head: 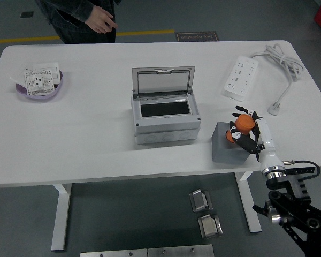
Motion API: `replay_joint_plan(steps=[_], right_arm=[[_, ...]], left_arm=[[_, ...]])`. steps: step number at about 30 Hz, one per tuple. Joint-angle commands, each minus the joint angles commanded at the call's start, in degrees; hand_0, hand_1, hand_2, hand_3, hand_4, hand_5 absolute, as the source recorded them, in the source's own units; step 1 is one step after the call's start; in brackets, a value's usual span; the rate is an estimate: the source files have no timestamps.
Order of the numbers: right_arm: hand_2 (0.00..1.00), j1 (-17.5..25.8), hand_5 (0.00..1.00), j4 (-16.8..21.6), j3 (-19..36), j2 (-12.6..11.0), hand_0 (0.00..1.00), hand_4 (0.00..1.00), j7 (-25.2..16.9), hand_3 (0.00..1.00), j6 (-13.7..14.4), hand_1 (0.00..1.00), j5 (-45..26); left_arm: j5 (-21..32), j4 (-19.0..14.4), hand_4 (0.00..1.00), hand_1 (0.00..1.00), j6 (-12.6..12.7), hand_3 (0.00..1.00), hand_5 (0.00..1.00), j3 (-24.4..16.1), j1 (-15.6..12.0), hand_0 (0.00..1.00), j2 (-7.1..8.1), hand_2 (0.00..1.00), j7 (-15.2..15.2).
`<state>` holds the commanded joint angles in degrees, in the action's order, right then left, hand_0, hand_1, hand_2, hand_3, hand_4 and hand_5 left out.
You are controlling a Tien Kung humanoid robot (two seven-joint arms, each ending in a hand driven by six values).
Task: Pick up the cylinder from the cube,place it in the box,flap close box
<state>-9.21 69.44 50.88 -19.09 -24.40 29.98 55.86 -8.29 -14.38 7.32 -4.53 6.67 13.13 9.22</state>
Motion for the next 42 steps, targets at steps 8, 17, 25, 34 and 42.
replay_joint_plan(steps=[8,17,25,34,42], right_arm=[[0.583,-0.3,0.002,0.4,-0.4,-0.1,0.812,0.002,0.8,0.499,1.6,0.665,2.4],[0.580,-0.9,0.002,1.6,-0.7,-0.5,0.790,0.002,2.2,0.482,2.6,0.647,5.9],[0.587,-2.5,0.002,3.3,-1.6,-1.6,0.791,0.009,4.0,0.481,3.8,0.649,9.3],[0.613,-7.3,0.002,4.7,-4.5,-3.0,0.788,0.003,6.8,0.477,6.3,0.653,13.4],[0.500,-12.8,0.002,3.3,-7.7,-2.7,0.217,0.048,8.9,0.334,7.0,0.328,15.3]], left_arm=[[0.0,0.0,0.585,0.649,0.0,0.642,0.535,0.0,0.0,0.654,-0.09,0.619,0.0],[-0.6,0.0,0.587,0.648,0.0,0.643,0.538,-0.4,-0.1,0.655,-0.21,0.622,0.3],[-1.0,-0.1,0.590,0.649,0.0,0.644,0.538,-0.6,-0.1,0.655,-0.23,0.621,0.4],[-1.3,0.0,0.591,0.649,0.0,0.644,0.549,-1.0,-0.2,0.655,-0.22,0.623,0.5],[-1.6,0.0,0.591,0.649,0.2,0.645,0.555,-1.3,-0.3,0.655,-0.17,0.622,0.6]])
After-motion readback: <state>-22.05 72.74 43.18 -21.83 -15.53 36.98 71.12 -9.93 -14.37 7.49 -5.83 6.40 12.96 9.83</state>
